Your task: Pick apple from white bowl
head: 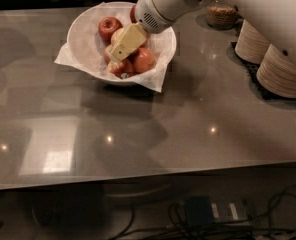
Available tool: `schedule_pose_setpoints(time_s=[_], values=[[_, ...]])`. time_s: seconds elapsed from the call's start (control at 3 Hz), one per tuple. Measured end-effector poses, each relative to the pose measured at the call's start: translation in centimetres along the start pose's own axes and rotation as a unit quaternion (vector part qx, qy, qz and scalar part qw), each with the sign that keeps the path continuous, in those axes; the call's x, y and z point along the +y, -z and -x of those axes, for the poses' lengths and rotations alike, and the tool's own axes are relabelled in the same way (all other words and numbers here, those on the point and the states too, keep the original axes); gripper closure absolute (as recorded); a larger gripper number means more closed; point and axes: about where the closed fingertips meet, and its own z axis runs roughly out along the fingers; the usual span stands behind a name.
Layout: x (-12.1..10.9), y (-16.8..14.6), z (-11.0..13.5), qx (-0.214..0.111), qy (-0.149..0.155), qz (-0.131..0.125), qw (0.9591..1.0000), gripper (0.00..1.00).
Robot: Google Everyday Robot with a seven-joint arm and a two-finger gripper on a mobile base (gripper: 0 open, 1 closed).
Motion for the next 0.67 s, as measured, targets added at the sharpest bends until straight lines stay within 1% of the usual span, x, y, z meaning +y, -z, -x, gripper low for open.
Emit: schedule_pose_setpoints(time_s=[0.33,0.67], values=[[-0.17,-1.26,-0.10,-0.009,-0.011,-0.010,0.9999,0.17],[-0.37,-2.05,-0.20,-0.015,-0.020,-0.018,0.9995,0.25]])
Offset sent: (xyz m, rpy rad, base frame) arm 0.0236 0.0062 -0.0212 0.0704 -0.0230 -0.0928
